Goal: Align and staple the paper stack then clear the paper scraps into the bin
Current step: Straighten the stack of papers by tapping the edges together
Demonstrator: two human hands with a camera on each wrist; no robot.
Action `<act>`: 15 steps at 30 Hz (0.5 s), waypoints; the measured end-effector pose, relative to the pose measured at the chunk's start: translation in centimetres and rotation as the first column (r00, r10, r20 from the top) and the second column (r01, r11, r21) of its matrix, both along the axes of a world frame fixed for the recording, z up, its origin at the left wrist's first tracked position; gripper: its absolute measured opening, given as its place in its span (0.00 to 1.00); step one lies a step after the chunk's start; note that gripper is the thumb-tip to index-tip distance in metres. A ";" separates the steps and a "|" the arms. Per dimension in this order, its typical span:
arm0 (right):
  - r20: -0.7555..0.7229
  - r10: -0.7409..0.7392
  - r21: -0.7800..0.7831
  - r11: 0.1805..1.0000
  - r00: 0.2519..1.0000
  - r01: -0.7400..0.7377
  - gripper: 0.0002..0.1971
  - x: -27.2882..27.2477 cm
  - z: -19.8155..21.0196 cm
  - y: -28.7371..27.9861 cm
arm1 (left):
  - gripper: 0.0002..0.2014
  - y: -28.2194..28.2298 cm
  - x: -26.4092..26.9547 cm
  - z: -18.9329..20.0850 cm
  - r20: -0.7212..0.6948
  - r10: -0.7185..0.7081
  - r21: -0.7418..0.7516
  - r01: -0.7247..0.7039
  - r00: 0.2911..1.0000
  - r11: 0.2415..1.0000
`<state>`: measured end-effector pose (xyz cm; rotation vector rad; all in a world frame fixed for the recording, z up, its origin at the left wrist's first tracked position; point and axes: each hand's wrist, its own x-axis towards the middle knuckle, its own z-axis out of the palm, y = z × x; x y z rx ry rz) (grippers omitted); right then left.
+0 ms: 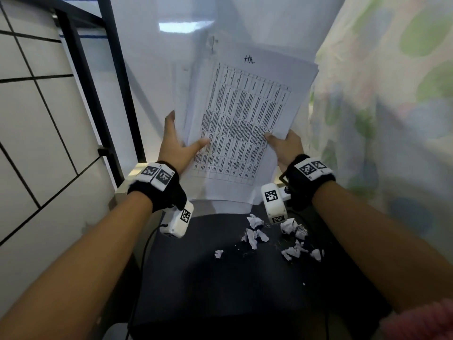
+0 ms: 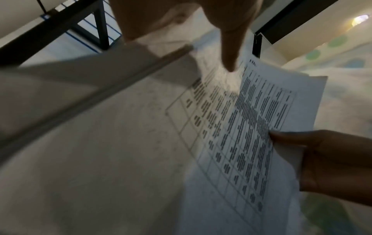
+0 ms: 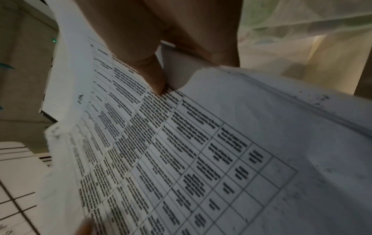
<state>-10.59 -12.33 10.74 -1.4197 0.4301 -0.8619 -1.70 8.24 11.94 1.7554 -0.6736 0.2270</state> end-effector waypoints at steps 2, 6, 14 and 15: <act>0.001 0.025 -0.056 0.998 1.000 -0.024 0.23 0.4 -0.2 1.2 | 0.44 0.5 0.6 -0.1 0.024 0.085 0.014 -0.086 0.996 0.996; -0.067 0.058 -0.066 0.996 0.996 -0.063 0.32 0.8 -1.2 3.9 | 0.37 2.0 0.4 -2.2 -0.030 0.089 0.008 -0.089 0.996 0.996; -0.241 0.115 -0.144 0.978 0.964 -0.153 0.32 2.1 -5.1 6.5 | 0.30 3.6 2.1 -5.6 -0.200 0.118 -0.137 -0.147 0.973 0.980; -0.230 0.098 -0.122 0.984 0.968 -0.128 0.30 2.3 -4.9 6.3 | 0.30 3.6 2.3 -5.3 -0.206 0.110 -0.172 -0.147 0.972 0.974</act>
